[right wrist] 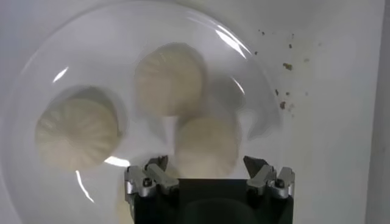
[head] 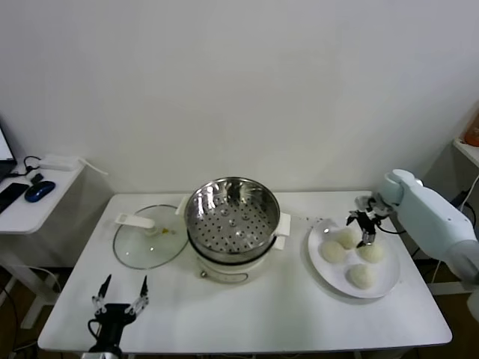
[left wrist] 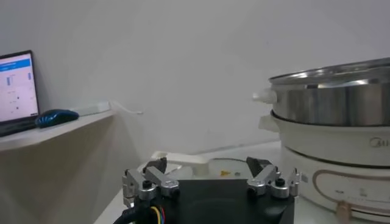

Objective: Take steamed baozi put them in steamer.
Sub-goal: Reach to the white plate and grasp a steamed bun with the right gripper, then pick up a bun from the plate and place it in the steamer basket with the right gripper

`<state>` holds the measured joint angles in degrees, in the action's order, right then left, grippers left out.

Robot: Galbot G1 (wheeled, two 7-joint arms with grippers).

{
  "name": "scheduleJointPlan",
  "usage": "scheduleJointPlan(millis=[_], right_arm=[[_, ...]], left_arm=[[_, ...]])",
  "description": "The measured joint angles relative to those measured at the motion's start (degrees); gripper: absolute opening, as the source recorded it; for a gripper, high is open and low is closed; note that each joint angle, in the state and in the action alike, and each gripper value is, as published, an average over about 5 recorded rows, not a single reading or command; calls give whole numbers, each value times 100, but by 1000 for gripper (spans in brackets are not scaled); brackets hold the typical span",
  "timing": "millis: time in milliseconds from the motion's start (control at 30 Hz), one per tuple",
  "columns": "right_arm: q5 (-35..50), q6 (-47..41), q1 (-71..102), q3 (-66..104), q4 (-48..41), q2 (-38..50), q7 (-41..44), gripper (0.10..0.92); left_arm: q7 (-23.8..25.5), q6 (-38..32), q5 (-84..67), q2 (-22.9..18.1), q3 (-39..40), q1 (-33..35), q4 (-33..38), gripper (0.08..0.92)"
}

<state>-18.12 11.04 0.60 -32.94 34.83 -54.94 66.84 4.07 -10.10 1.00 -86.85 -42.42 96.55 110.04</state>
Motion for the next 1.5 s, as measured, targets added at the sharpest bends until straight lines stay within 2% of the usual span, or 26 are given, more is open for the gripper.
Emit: scheduleJointPlan(millis=[333,600,1000,1233,1500], right_arm=[[-137,1,85,177,-180,-147,-23,823],[-172,0,101,284,-235,-178,-22,729],[-149,-3,88,315,-181,-138,3,697],[93,-68,-92,62,113,16,48,696],[663,-126,-664,-696,884,322,136,696]], left_arm=[[-4,2,-15,0,-7,-27,-10,823],[-9,1,-31,0,-15,-27,-21,823],[-16,1,-33,-11,-14,-27,-24,823],[-20,0,-55,-11,-39,-26,-2,823],[-27,-6,-54,-21,-41,-22,15,823]])
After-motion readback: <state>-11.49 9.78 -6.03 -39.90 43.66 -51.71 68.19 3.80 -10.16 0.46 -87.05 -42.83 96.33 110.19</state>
